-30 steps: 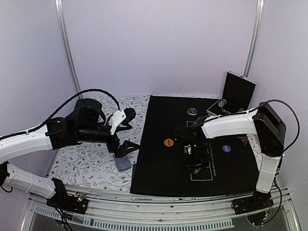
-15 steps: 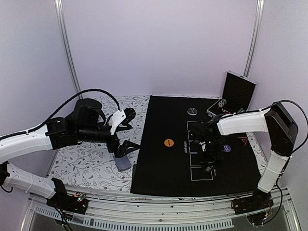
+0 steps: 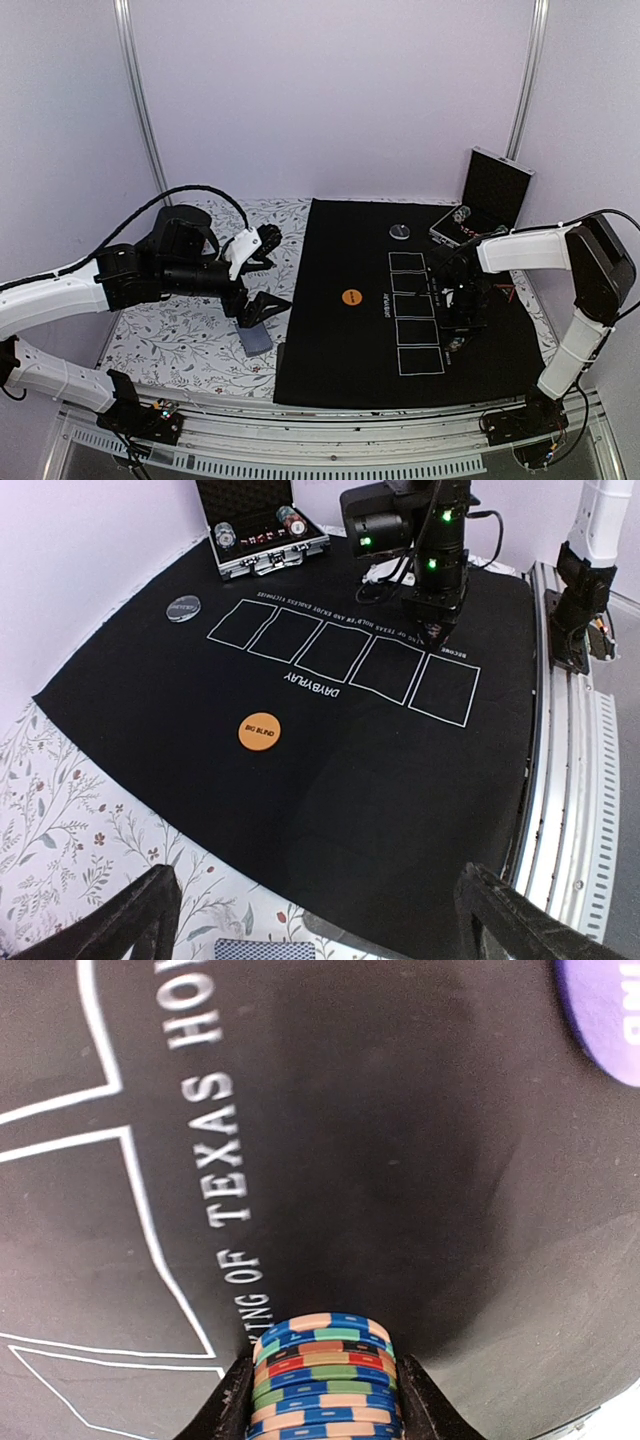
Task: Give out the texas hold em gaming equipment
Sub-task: Move the pile of poker chips to the small blind area.
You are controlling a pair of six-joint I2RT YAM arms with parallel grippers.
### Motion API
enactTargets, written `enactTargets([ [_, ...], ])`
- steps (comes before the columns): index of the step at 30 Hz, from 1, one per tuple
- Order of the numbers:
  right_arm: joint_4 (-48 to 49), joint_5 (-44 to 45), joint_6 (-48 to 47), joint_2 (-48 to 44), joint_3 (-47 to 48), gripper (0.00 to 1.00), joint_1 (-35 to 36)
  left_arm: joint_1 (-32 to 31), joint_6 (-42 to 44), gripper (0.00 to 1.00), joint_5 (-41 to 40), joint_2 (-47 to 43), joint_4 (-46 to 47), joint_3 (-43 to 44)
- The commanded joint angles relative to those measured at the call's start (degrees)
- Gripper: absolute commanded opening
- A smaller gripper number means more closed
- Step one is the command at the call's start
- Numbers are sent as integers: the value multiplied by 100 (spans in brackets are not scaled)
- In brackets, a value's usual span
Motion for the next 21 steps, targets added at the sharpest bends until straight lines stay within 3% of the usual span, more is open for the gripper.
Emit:
enactTargets([
  [1,30,793,-161,15,-395,5,-483,53,67,98,-28,-110,61,-63],
  [7,220,832,-323,-262,-629,5,-1078,57,69,98,-28,-97,64,-63],
  [21,351,794,-413,-255,-647,5,-1296,60,82,98,-28,-100,68,-70],
])
